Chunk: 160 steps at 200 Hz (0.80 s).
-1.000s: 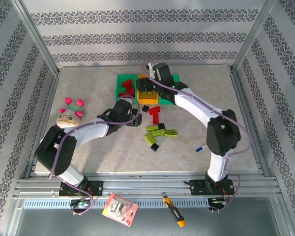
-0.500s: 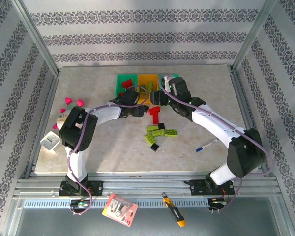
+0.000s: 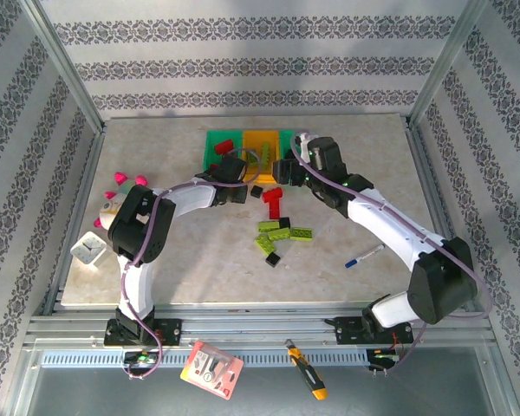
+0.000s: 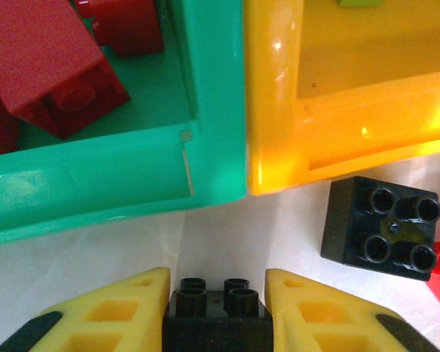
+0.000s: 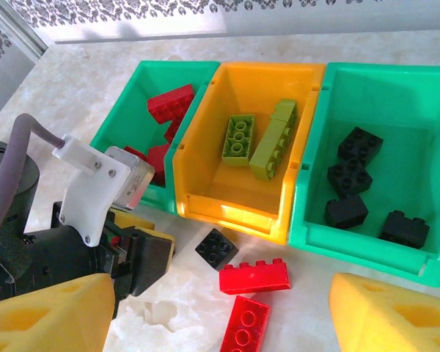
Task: Sort the legos into containers by color
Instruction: Pick up the lego from the center of the table, then place the lego in the container.
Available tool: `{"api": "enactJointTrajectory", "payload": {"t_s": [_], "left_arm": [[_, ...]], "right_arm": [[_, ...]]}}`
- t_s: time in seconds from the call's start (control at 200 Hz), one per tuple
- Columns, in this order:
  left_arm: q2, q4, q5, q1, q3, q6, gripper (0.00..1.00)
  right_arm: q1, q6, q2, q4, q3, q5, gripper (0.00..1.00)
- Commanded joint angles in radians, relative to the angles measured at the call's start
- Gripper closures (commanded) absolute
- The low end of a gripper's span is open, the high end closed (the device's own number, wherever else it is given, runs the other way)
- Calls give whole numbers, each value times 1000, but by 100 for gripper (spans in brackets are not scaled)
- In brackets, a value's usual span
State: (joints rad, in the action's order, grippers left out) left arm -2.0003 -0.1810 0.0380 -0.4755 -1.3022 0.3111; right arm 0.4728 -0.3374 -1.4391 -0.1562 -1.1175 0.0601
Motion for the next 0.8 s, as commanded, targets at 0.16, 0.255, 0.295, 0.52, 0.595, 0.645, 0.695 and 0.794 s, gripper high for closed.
{"api": "enactJointTrajectory", "payload": {"t_s": [0.16,0.255,0.295,0.52,0.595,0.645,0.695,0.794], "left_arm": [[96,-83,-5,4,-16,-22,71],[125,-86,-15,-16,-38,-35,71],[132,-86,-18,-24,-53,-36,70],[76,-62,-57,-71,-235,-56,70],[20,-60,-76,-81,-330,-69,70],[-23,-68,-86,-88,-402,-79,70],[-68,-80,-100,-97,-479,-87,70],[-156,-111,-109,-114,-631,-99,70]], "right_arm": [[-18,-18,100,-28,47,-13,23],[-23,-28,139,-30,76,-17,23],[-26,-33,160,-30,93,-23,23],[-54,-63,282,-35,198,-54,23],[-64,-70,311,-44,223,-58,23],[-69,-74,328,-51,237,-60,23],[-70,-75,342,-58,247,-63,23],[-75,-75,370,-73,266,-75,23]]}}
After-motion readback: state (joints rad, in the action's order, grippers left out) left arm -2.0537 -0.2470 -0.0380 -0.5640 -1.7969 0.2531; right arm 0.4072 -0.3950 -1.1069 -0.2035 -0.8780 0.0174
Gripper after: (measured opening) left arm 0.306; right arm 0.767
